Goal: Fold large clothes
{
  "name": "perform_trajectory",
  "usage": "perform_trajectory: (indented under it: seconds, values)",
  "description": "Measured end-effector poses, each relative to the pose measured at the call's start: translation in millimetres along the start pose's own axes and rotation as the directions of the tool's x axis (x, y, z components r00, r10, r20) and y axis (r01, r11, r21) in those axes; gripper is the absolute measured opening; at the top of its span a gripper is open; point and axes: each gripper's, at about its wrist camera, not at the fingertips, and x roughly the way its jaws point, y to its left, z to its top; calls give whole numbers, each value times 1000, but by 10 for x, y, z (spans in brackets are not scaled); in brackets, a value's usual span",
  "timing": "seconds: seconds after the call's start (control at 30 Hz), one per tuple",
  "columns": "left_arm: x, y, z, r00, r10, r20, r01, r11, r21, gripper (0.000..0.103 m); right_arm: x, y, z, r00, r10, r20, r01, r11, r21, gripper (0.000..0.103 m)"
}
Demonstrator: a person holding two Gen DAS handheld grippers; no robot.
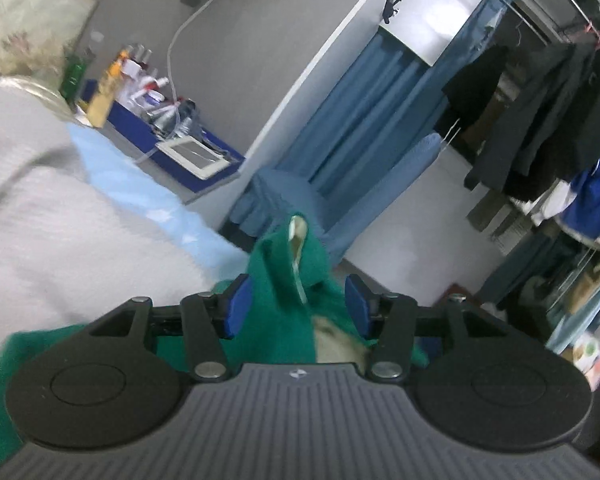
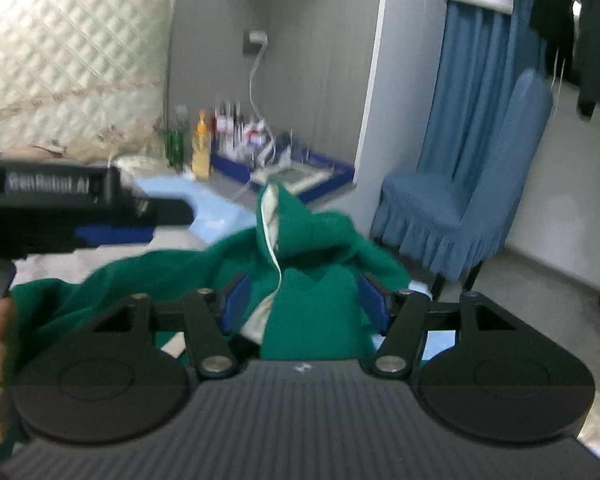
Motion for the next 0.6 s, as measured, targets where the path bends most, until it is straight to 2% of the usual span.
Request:
perform_trajectory:
  seconds: [0.07, 0.13, 0.2, 0.23, 0.27, 0.3, 0.33, 0.37, 0.43, 0.57, 0.6]
  values:
    - [232, -19, 6, 1000, 6, -28, -5, 1000, 6, 57, 196, 13, -19, 997, 20, -74, -23, 999, -32, 62]
    - [456, -41, -11, 998, 6, -64, -4, 1000, 24, 57, 366, 34, -36, 989, -17, -147, 5, 997, -83, 61]
    - [618, -63, -51, 996, 48, -81, -42, 997, 66, 57, 424, 11, -46, 985, -33, -167, 16, 995, -99, 55]
    - [685, -70, -66, 995, 55, -87, -48, 995, 82, 58, 440, -8, -36, 983, -50, -179, 32, 994, -103, 32]
    - [725, -68, -84, 994, 62, -87, -54, 994, 91, 59, 454, -40, -13, 979, -79, -190, 62, 994, -94, 19]
    - [764, -71, -102, 994, 73, -84, -64, 993, 99, 59, 453, -97, 4, 978, -79, -194, 68, 996, -59, 19]
    - [790, -68, -117, 993, 83, -81, -74, 992, 101, 60, 422, -167, 18, 981, -66, -180, 66, 998, -9, 17]
    - [805, -64, -139, 993, 90, -76, -82, 991, 103, 66, 359, -204, 28, 986, -78, -149, 82, 996, 22, 14]
    - [853, -89, -204, 990, 114, -86, -102, 986, 131, 71, 197, -226, 42, 987, -147, -68, 152, 986, 64, 6]
    - [867, -218, -409, 985, 150, -87, -126, 964, 233, 80, -90, -335, 19, 970, -240, 28, 233, 962, 144, 6]
    - [891, -270, -469, 980, 180, -89, -148, 946, 288, 80, -145, -351, 15, 967, -252, 47, 243, 959, 144, 6]
